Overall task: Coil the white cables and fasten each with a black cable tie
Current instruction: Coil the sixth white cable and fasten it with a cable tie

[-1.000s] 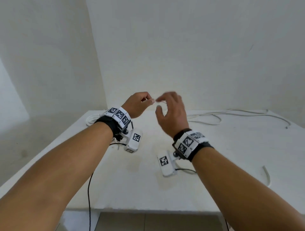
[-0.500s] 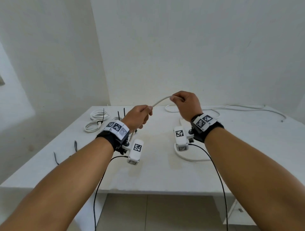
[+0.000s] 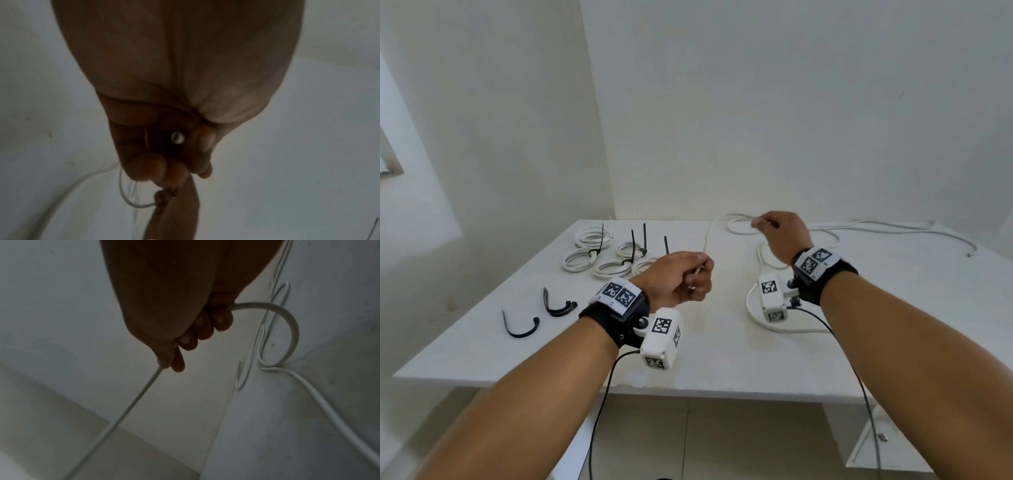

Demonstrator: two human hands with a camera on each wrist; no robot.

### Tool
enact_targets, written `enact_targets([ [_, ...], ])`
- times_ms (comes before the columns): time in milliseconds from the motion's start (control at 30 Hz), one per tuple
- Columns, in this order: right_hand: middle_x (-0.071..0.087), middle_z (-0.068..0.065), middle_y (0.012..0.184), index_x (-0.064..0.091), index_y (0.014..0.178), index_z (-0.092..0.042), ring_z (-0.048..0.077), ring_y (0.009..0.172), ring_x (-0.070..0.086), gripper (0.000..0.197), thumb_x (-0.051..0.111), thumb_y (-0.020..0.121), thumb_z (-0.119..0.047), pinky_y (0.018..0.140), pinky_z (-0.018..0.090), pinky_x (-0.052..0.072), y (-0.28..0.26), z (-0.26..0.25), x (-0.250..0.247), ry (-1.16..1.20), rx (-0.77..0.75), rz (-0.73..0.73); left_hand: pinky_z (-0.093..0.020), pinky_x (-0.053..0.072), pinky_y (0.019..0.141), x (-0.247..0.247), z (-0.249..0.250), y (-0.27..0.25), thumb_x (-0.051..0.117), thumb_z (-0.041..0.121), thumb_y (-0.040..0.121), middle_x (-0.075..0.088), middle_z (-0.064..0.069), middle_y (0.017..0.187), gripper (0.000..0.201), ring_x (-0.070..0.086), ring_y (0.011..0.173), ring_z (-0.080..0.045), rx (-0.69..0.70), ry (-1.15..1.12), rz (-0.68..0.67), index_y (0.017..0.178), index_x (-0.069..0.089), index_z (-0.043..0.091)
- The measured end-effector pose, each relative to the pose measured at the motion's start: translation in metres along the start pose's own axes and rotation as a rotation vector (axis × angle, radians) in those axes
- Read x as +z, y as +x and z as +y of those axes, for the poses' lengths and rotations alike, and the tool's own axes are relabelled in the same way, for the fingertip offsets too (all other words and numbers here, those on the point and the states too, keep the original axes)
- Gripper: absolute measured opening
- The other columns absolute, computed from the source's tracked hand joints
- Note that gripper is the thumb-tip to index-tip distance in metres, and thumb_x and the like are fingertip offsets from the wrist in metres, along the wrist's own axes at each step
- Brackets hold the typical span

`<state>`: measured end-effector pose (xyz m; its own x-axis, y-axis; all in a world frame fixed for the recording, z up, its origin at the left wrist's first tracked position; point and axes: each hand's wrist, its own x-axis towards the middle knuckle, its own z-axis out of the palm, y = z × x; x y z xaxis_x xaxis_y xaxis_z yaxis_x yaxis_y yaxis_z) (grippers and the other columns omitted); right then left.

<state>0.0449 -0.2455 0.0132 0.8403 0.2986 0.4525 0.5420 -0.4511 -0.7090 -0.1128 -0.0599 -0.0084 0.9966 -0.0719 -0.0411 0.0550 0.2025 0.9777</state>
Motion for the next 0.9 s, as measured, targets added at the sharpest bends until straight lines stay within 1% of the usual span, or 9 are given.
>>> enact_targets([
  [67, 0.073, 0.004, 0.085, 0.078, 0.092, -0.016, 0.017, 0.070, 0.059, 0.022, 0.062, 0.093, -0.032, 0.061, 0.026, 0.042, -0.009, 0.002, 0.010, -0.100, -0.022, -0.139, -0.024, 0.038, 0.047, 0.006, 0.004, -0.001, 0.034, 0.011, 0.103, 0.032, 0.003, 0.049, 0.024, 0.041, 0.051, -0.016, 0.067, -0.135, 0.009, 0.098, 0.057, 0.006],
  [133, 0.073, 0.001, 0.085, 0.078, 0.088, -0.019, 0.017, 0.072, 0.062, 0.020, 0.063, 0.092, -0.032, 0.065, 0.028, 0.047, -0.021, 0.003, 0.019, -0.172, -0.033, -0.273, -0.023, 0.038, 0.045, 0.011, 0.008, 0.001, 0.032, 0.007, 0.102, 0.037, 0.002, 0.050, 0.024, 0.043, 0.050, -0.014, 0.107, -0.244, 0.002, 0.103, 0.056, 0.005],
  [300, 0.061, -0.009, 0.074, 0.076, 0.089, -0.021, 0.008, 0.071, 0.055, 0.021, 0.059, 0.093, -0.033, 0.063, 0.022, 0.039, -0.052, -0.012, 0.038, -0.273, -0.099, -0.552, -0.021, 0.041, 0.049, 0.012, 0.011, 0.010, 0.038, 0.004, 0.092, 0.050, -0.004, 0.073, 0.015, 0.046, 0.052, -0.012, 0.141, -0.469, -0.046, 0.093, 0.053, 0.006],
  [433, 0.058, -0.012, 0.073, 0.076, 0.092, -0.019, 0.004, 0.068, 0.053, 0.022, 0.058, 0.094, -0.031, 0.062, 0.019, 0.037, -0.071, -0.021, 0.046, -0.268, -0.146, -0.633, -0.021, 0.043, 0.051, 0.009, 0.007, 0.016, 0.041, 0.005, 0.089, 0.048, -0.004, 0.075, 0.012, 0.047, 0.055, -0.012, 0.164, -0.601, -0.053, 0.088, 0.053, 0.007],
  [533, 0.052, -0.014, 0.067, 0.075, 0.092, -0.020, 0.001, 0.060, 0.047, 0.022, 0.056, 0.096, -0.031, 0.058, 0.016, 0.033, -0.080, -0.027, 0.046, -0.256, -0.184, -0.669, -0.019, 0.038, 0.048, 0.006, 0.004, 0.020, 0.036, 0.003, 0.093, 0.047, -0.003, 0.072, 0.018, 0.043, 0.052, -0.010, 0.206, -0.609, 0.039, 0.084, 0.051, 0.009],
  [633, 0.053, -0.012, 0.065, 0.074, 0.093, -0.022, 0.003, 0.057, 0.047, 0.023, 0.054, 0.098, -0.033, 0.058, 0.018, 0.035, -0.080, -0.030, 0.043, -0.220, -0.209, -0.679, -0.019, 0.027, 0.044, -0.001, -0.001, 0.025, 0.032, 0.006, 0.100, 0.043, -0.001, 0.068, 0.025, 0.034, 0.046, -0.008, 0.258, -0.373, 0.249, 0.082, 0.047, 0.012],
  [733, 0.058, -0.014, 0.072, 0.073, 0.108, -0.024, 0.002, 0.063, 0.051, 0.028, 0.052, 0.100, -0.040, 0.062, 0.019, 0.039, -0.078, -0.032, 0.043, -0.260, -0.254, -0.698, -0.021, 0.030, 0.051, -0.008, -0.011, 0.028, 0.032, 0.010, 0.103, 0.041, 0.000, 0.070, 0.026, 0.036, 0.051, -0.009, 0.347, 0.231, 0.411, 0.080, 0.042, 0.014],
  [833, 0.068, -0.004, 0.081, 0.072, 0.109, -0.019, 0.008, 0.069, 0.059, 0.030, 0.052, 0.100, -0.039, 0.067, 0.026, 0.048, -0.078, -0.037, 0.042, -0.301, -0.302, -0.703, -0.030, 0.036, 0.063, -0.006, -0.017, 0.024, 0.035, 0.022, 0.104, 0.047, 0.001, 0.073, 0.025, 0.042, 0.064, -0.015, 0.332, 0.839, 0.387, 0.081, 0.041, 0.013],
  [900, 0.066, -0.006, 0.077, 0.073, 0.105, -0.016, 0.005, 0.066, 0.056, 0.027, 0.055, 0.099, -0.034, 0.064, 0.022, 0.046, -0.077, -0.040, 0.038, -0.302, -0.336, -0.677, -0.034, 0.035, 0.065, -0.005, -0.017, 0.023, 0.036, 0.023, 0.103, 0.046, -0.001, 0.073, 0.026, 0.042, 0.067, -0.017, 0.273, 0.968, 0.334, 0.080, 0.040, 0.013],
])
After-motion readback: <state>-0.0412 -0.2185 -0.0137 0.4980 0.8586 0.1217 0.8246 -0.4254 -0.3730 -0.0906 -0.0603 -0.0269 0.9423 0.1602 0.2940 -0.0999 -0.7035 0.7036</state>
